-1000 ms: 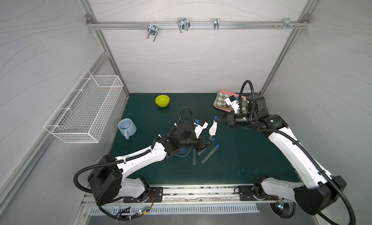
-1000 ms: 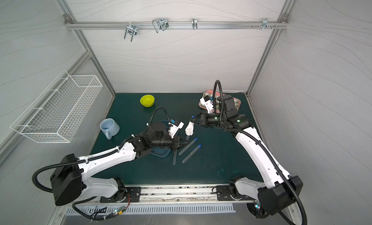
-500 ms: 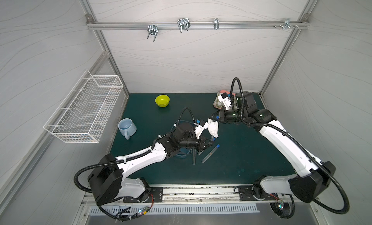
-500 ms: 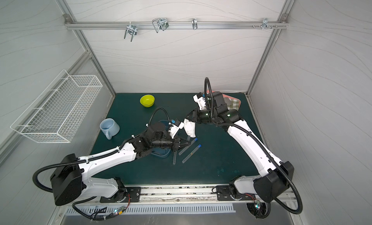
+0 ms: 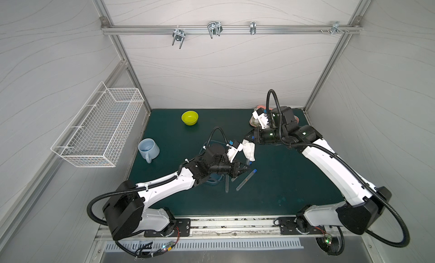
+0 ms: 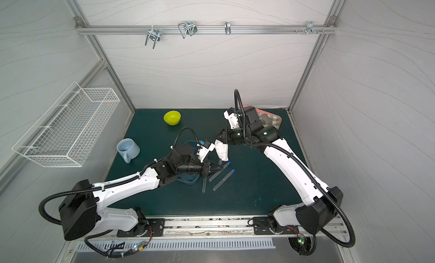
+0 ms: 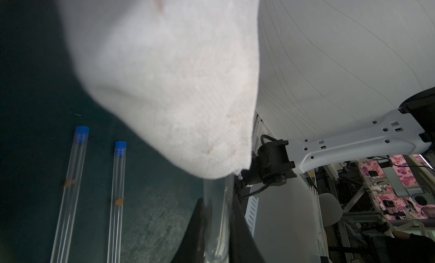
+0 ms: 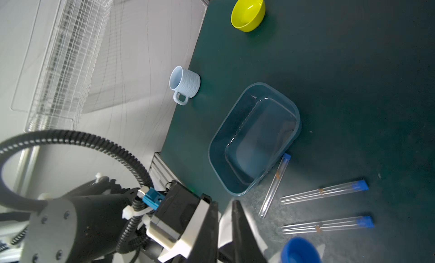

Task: Wipe the exteriors of test tubes
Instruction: Place the cleaning item in the test tube, then wipe the dirt from the test tube.

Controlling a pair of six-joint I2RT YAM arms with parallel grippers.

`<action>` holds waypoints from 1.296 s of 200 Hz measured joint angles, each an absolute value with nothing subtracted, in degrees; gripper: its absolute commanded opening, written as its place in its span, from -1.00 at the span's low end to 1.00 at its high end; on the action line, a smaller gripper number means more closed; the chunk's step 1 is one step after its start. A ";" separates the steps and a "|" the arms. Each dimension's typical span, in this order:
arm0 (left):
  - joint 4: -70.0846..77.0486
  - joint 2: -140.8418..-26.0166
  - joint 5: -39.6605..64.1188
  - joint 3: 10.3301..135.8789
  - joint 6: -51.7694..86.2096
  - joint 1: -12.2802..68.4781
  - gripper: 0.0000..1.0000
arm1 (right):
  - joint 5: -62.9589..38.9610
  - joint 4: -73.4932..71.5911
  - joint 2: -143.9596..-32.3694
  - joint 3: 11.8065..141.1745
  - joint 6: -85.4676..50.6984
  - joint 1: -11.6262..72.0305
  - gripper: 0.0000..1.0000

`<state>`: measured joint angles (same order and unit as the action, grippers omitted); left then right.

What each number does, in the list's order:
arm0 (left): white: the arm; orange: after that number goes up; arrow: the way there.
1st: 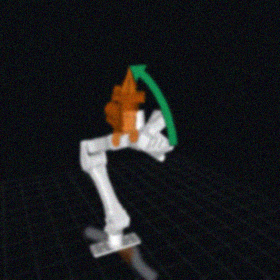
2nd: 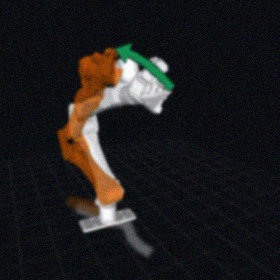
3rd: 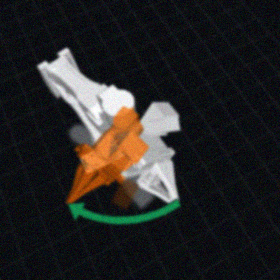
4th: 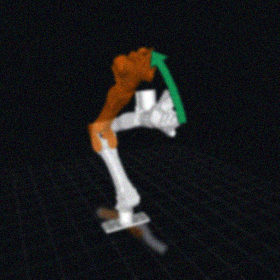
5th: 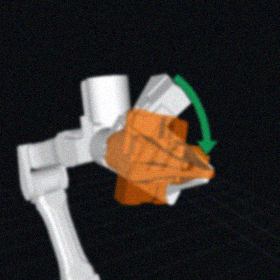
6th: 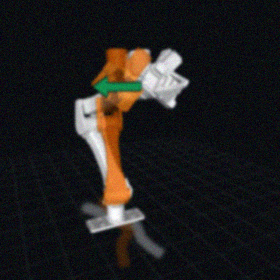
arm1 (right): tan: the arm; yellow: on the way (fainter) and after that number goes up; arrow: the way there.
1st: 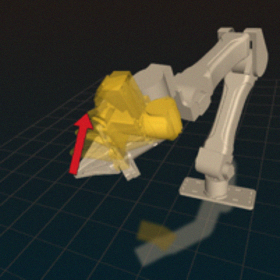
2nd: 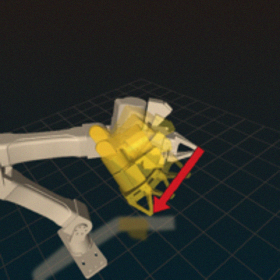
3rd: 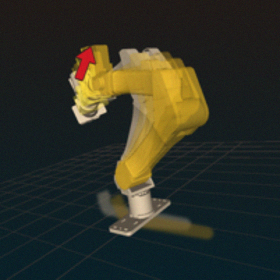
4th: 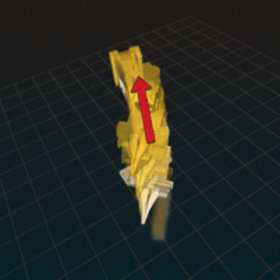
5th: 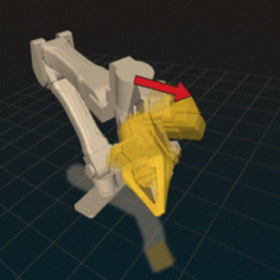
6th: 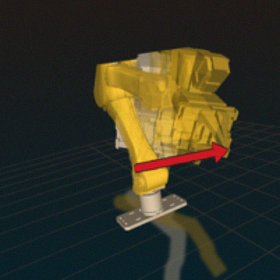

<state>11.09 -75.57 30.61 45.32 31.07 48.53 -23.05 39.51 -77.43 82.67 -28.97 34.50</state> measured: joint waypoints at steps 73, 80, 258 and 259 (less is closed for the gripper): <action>11.05 -75.85 30.57 45.23 31.29 48.53 -0.88 | -22.09 41.78 -78.63 87.07 -27.57 34.54 -0.13; 11.03 -76.03 30.55 45.23 31.29 48.53 -0.88 | -22.02 42.09 -78.83 88.12 -27.33 34.54 -0.09; 5.85 -73.52 24.36 45.23 27.99 48.53 -0.87 | -20.73 27.64 -63.00 61.08 -37.74 38.57 0.27; 5.85 -73.47 24.34 45.23 27.97 48.53 -0.87 | -20.73 27.42 -62.98 61.08 -37.85 38.61 0.27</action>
